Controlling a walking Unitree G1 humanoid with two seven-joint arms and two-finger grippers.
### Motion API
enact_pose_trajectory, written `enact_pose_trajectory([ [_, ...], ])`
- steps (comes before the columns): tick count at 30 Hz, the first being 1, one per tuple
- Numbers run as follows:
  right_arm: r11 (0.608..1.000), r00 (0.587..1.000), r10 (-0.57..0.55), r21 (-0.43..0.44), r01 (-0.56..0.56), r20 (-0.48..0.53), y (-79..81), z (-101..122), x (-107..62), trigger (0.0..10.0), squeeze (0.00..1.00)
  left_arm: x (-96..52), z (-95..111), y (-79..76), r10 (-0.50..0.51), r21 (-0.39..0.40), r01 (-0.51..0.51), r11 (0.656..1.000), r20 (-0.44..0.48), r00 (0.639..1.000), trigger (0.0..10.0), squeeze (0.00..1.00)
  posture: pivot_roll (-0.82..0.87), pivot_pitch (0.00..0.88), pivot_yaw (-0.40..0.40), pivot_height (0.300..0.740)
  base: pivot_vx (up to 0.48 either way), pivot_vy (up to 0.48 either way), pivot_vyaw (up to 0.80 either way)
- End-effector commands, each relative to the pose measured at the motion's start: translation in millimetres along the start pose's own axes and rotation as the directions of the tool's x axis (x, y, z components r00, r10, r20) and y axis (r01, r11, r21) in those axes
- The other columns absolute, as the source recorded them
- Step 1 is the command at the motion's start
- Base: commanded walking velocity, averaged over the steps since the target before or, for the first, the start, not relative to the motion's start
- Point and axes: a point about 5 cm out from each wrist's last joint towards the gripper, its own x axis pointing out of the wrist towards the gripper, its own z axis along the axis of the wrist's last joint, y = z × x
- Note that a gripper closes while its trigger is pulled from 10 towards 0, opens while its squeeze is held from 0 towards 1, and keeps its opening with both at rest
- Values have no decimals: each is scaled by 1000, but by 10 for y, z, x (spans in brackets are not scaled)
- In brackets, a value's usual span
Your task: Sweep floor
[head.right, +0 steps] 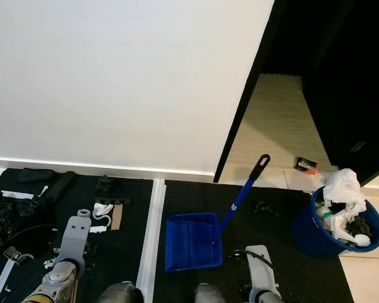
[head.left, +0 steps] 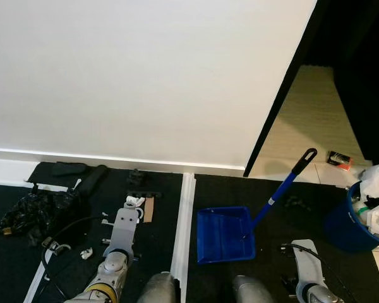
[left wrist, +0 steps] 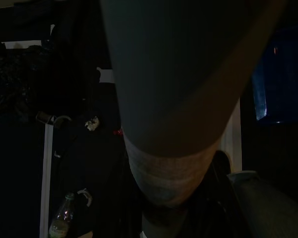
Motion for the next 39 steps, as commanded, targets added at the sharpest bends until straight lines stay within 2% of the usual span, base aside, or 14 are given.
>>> enact_pose_trajectory([
  [1, 998, 999, -34, 49, 33, 20, -22, 5, -5, 10000, 0, -28, -114, 42, 4, 31, -2, 1000, -37, 999, 10000, 0, 78, 26, -28, 740, 0, 0, 0],
  [7, 980, 982, -140, 160, 119, 129, -137, 162, -8, 10000, 0, -25, -107, 21, 2, 32, -1, 999, -40, 999, 10000, 0, 80, 27, -27, 740, 0, 0, 0],
  [9, 954, 951, -189, 275, 119, 243, -197, 317, -24, 10000, 0, -18, -90, 17, 1, 32, 1, 999, -39, 999, 10000, 0, 80, 28, -27, 740, 0, 0, 0],
  [10, 954, 951, -189, 275, 119, 243, -197, 317, -24, 10000, 0, -18, -90, 17, 1, 32, 1, 999, -39, 999, 10000, 0, 80, 28, -27, 740, 0, 0, 0],
  [12, 919, 926, -178, 393, 36, 332, -57, 497, 0, 10000, 0, -12, -74, 21, 0, 32, 2, 999, -39, 999, 10000, 0, 80, 28, -27, 740, 0, 0, 0],
  [15, 907, 915, -114, 417, -63, 386, 90, 624, 23, 10000, 0, -7, -64, 37, 0, 33, 1, 999, -39, 999, 10000, 0, 79, 30, -26, 740, 0, 0, 0],
  [18, 910, 894, -80, 397, -115, 440, 137, 728, 21, 10000, 0, -5, -64, 61, 3, 32, -1, 999, -40, 999, 10000, 0, 80, 30, -28, 740, 0, 0, 0],
  [22, 928, 793, -56, 325, -183, 607, 165, 1033, -44, 10000, 0, -23, -126, 110, 9, 29, -8, 1000, -54, 999, 10000, 0, 81, 29, -31, 740, 0, 0, 0],
  [23, 928, 793, -56, 325, -183, 607, 165, 1033, -44, 10000, 0, -23, -126, 110, 9, 29, -8, 1000, -54, 999, 10000, 0, 81, 29, -31, 740, 0, 0, 0],
  [27, 941, 728, -28, 264, -213, 685, 198, 1190, -92, 10000, 0, -39, -172, 113, 10, 29, -8, 1000, -65, 998, 10000, 0, 83, 28, -30, 740, 0, 0, 0],
  [29, 971, 690, 25, 148, -189, 723, 254, 1355, -121, 10000, 0, -42, -184, 111, 10, 30, -8, 1000, -70, 997, 10000, 0, 82, 29, -28, 740, 0, 0, 0],
  [31, 977, 683, 37, 117, -178, 729, 265, 1399, -127, 10000, 0, -41, -182, 110, 10, 30, -7, 1000, -71, 997, 10000, 0, 82, 29, -28, 740, 0, 0, 0],
  [35, 990, 673, 126, -50, -132, 729, 296, 1536, -137, 10000, 0, -26, -147, 102, 10, 31, -8, 999, -70, 998, 10000, 0, 85, 31, -34, 740, 0, 0, 0],
  [39, 986, 661, 158, -85, -141, 734, 276, 1573, -148, 10000, 0, -14, -112, 105, 13, 29, -11, 1000, -65, 998, 10000, 0, 84, 33, -36, 740, 0, 0, 0],
])
